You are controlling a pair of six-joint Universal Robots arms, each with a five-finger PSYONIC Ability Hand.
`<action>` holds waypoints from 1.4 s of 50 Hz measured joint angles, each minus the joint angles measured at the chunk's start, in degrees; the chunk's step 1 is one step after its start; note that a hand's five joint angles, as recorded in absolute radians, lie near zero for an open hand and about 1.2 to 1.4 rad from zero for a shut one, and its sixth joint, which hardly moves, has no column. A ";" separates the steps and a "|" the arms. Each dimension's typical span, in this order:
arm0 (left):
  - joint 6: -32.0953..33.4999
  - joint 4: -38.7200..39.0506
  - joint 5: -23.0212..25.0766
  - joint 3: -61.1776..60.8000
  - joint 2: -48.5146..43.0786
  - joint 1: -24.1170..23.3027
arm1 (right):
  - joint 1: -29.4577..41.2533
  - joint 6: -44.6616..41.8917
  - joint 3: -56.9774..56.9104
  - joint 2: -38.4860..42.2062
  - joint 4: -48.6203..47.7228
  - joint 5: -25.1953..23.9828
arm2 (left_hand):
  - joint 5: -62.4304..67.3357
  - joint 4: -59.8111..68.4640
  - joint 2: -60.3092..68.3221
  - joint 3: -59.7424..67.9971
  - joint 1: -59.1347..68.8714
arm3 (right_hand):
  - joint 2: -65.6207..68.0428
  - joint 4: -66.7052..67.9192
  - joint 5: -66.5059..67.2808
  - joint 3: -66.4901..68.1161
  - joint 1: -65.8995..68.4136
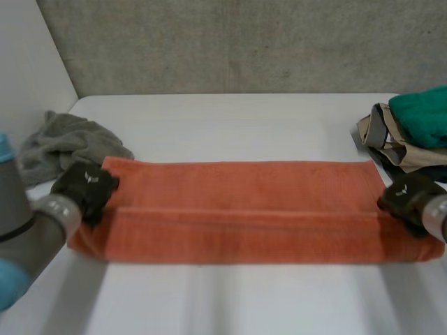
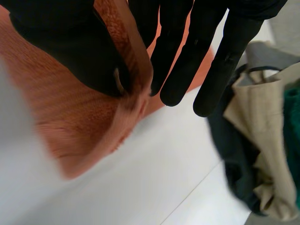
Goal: Fold the laundry.
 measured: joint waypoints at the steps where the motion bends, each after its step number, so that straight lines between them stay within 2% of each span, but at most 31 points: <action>1: -0.53 1.09 -1.04 1.98 -1.98 -0.49 | 0.45 0.50 -1.07 1.47 -1.70 0.09 | 0.00 0.00 0.00 0.00 0.00 | 0.00 0.00 0.23 0.00 0.00; 10: -2.04 5.40 -11.37 21.29 -19.64 -5.15 | 5.37 3.26 -11.82 12.59 -16.63 1.90 | 0.00 0.01 0.00 0.00 0.46 | 0.00 0.00 0.87 0.00 0.00; 18: -1.27 7.07 -13.39 34.64 -29.28 -6.63 | 6.75 2.56 -21.14 22.25 -27.19 2.51 | 0.00 0.04 0.00 0.00 0.64 | 0.00 0.00 0.88 0.00 0.00; 19: -1.08 7.33 -13.41 36.00 -30.21 -6.77 | 6.83 2.45 -22.03 23.21 -27.95 2.59 | 0.00 0.04 0.00 0.00 0.64 | -3.30 -3.46 -1.91 -3.43 -2.09; 20: -0.84 7.58 -13.40 37.38 -31.17 -6.96 | 6.99 2.28 -23.37 24.66 -29.08 2.72 | -0.18 -0.48 -0.52 -0.49 0.61 | -11.37 -11.41 -10.73 -11.35 -8.75; 22: -0.37 7.92 -13.36 39.47 -32.56 -7.38 | 7.35 2.05 -25.12 26.58 -30.76 3.00 | -8.39 -10.34 -10.28 -10.09 -6.66 | -27.48 -26.32 -26.35 -26.94 -23.69; 23: -0.13 8.09 -13.33 40.43 -33.17 -7.68 | 7.60 2.01 -25.83 27.38 -31.72 3.26 | -15.54 -17.61 -17.59 -17.20 -16.08 | -39.47 -39.46 -40.37 -38.59 -36.53; 24: 0.01 8.21 -13.33 41.07 -33.51 -7.94 | 7.83 2.04 -26.28 27.88 -32.45 3.51 | -30.27 -32.45 -32.21 -31.60 -31.64 | -47.18 -47.32 -47.23 -46.35 -42.99; 26: 0.16 8.39 -13.34 41.81 -33.84 -8.44 | 8.17 2.17 -26.61 28.31 -33.35 3.99 | -45.24 -47.71 -47.28 -46.62 -47.22 | -53.65 -54.00 -53.90 -53.43 -49.42; 27: 0.16 8.46 -13.33 41.97 -33.85 -8.71 | 8.47 2.40 -26.63 28.43 -33.91 4.40 | -49.51 -52.46 -52.53 -51.40 -50.38 | -54.63 -55.36 -55.03 -54.57 -50.38; 30: 0.06 8.63 -13.29 41.83 -33.31 -9.83 | 9.39 3.76 -25.58 27.66 -34.93 5.56 | -53.23 -56.84 -56.45 -56.22 -51.85 | -55.56 -56.81 -55.61 -56.10 -50.72; 39: -0.81 8.74 -13.03 34.39 -26.21 -12.57 | 9.61 16.34 -14.40 16.56 -30.98 5.74 | -53.23 -57.09 -56.91 -56.50 -51.85 | -55.56 -56.81 -55.62 -56.10 -50.72; 43: -2.71 8.79 -12.86 28.27 -21.13 -12.93 | 7.77 23.12 -9.50 10.93 -25.09 3.21 | -53.23 -57.08 -56.91 -56.50 -51.85 | -55.55 -56.79 -55.62 -56.10 -50.72; 46: -5.63 8.95 -12.66 23.14 -17.08 -12.98 | 4.79 27.37 -6.21 7.59 -18.95 -0.49 | -53.23 -57.08 -56.91 -56.50 -51.85 | -55.37 -56.66 -55.59 -55.96 -50.64; 53: -13.76 9.67 -8.94 13.27 -10.33 -12.91 | -3.16 29.32 -1.54 5.88 -12.34 -8.38 | -53.23 -57.08 -56.91 -56.50 -51.85 | -49.27 -49.06 -48.40 -49.00 -44.67; 60: -16.77 12.06 -5.82 7.95 -8.16 -12.87 | -7.18 28.57 -0.19 6.99 -14.40 -10.57 | -53.23 -57.08 -56.91 -56.50 -51.85 | -49.10 -48.43 -47.63 -48.40 -44.28; 61: -16.85 12.60 -5.60 7.39 -8.10 -12.85 | -7.42 28.46 -0.24 7.60 -15.29 -10.56 | -53.23 -57.08 -56.91 -56.50 -51.85 | -46.82 -46.15 -45.37 -46.02 -41.83; 63: -16.84 13.26 -5.44 6.79 -8.13 -12.83 | -7.63 28.36 -0.46 8.68 -16.51 -10.50 | -53.23 -57.08 -56.91 -56.50 -51.85 | -30.96 -32.01 -31.25 -31.86 -26.27; 64: -16.80 13.54 -5.40 6.58 -8.15 -12.82 | -7.72 28.30 -0.72 9.42 -17.25 -10.43 | -53.23 -57.08 -56.91 -56.50 -51.85 | -17.69 -18.01 -18.32 -17.84 -13.02; 65: -16.77 13.68 -5.40 6.49 -8.15 -12.80 | -7.77 28.24 -0.95 9.92 -17.67 -10.34 | -53.23 -57.08 -56.91 -56.50 -51.85 | -11.93 -12.57 -11.79 -12.34 -6.66; 67: -16.67 13.94 -5.44 6.30 -8.16 -12.76 | -7.95 28.01 -1.51 10.96 -18.27 -9.99 | -53.23 -57.08 -56.91 -56.52 -51.85 | -2.15 -3.29 -3.25 -3.02 -0.30; 70: -16.56 14.09 -5.50 6.22 -7.89 -12.70 | -8.64 27.01 -2.14 11.88 -18.47 -8.54 | -53.23 -57.08 -56.91 -56.50 -51.85 | -0.92 -0.59 -2.50 -0.33 -0.25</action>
